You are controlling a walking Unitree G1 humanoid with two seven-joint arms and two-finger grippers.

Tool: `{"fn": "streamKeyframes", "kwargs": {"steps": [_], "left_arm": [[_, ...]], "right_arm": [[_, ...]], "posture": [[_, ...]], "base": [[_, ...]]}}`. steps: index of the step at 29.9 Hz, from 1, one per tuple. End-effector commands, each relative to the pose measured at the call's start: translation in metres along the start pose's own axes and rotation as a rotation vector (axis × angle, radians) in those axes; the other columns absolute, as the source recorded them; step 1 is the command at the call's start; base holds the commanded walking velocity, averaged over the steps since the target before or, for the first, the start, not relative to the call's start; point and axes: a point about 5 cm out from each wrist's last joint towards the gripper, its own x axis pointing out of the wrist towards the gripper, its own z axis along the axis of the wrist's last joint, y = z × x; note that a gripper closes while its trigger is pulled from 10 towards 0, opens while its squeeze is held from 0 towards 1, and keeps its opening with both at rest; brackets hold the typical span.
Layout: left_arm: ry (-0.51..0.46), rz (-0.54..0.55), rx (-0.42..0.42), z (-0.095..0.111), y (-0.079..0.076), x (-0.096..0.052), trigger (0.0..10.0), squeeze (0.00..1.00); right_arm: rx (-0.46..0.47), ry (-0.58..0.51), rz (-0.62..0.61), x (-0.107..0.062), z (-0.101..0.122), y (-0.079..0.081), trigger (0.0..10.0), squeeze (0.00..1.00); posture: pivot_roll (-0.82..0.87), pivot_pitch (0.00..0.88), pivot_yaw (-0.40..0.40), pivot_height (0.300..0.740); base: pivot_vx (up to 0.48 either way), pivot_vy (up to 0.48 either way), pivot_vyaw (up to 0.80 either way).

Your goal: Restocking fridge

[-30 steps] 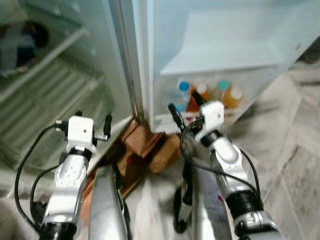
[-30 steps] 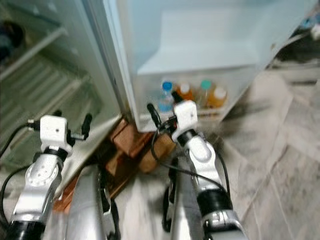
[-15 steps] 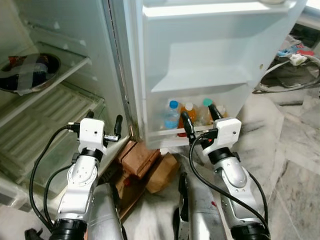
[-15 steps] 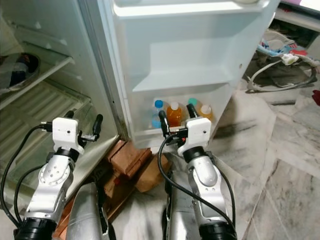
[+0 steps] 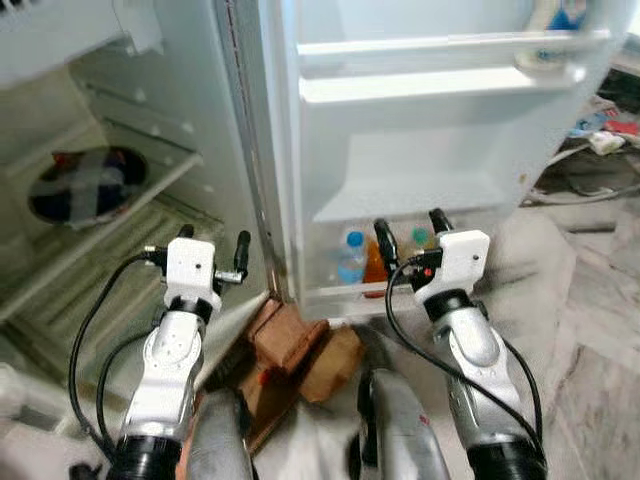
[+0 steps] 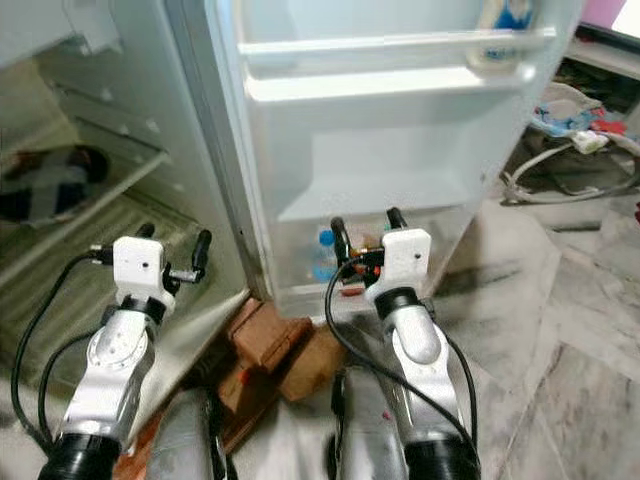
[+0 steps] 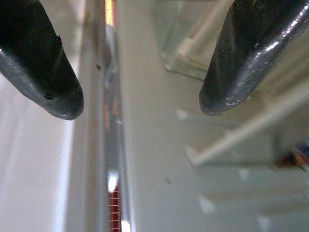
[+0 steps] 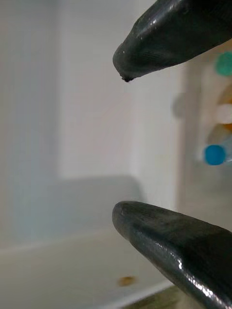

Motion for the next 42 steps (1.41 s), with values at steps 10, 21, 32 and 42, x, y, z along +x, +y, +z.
{"fn": "streamKeyframes", "kwargs": {"steps": [10, 21, 32, 42], "left_arm": [[0.053, 0.025, 0.023, -0.013, 0.004, -0.003, 10.0, 0.00], [0.076, 0.023, 0.016, -0.017, 0.000, -0.003, 10.0, 0.00], [0.074, 0.029, 0.005, -0.016, -0.002, 0.000, 10.0, 0.00], [0.071, 0.035, 0.002, -0.016, -0.003, 0.001, 10.0, 0.00]], "right_arm": [[0.028, 0.087, -0.047, -0.007, -0.014, -0.005, 10.0, 0.00], [0.023, 0.232, -0.031, -0.018, -0.034, 0.000, 10.0, 0.00], [0.000, 0.275, -0.009, -0.017, -0.038, 0.001, 10.0, 0.00], [0.015, 0.309, 0.041, -0.016, -0.041, 0.008, 10.0, 0.00]], "posture": [[-0.01, 0.000, 0.003, 0.740], [-0.03, 0.000, 0.000, 0.740], [-0.03, 0.000, 0.000, 0.740], [-0.03, 0.000, 0.000, 0.740]], "base": [[0.000, 0.000, 0.00], [0.000, -0.022, 0.00], [0.000, -0.353, 0.00], [-0.025, -0.395, 0.00]]}}
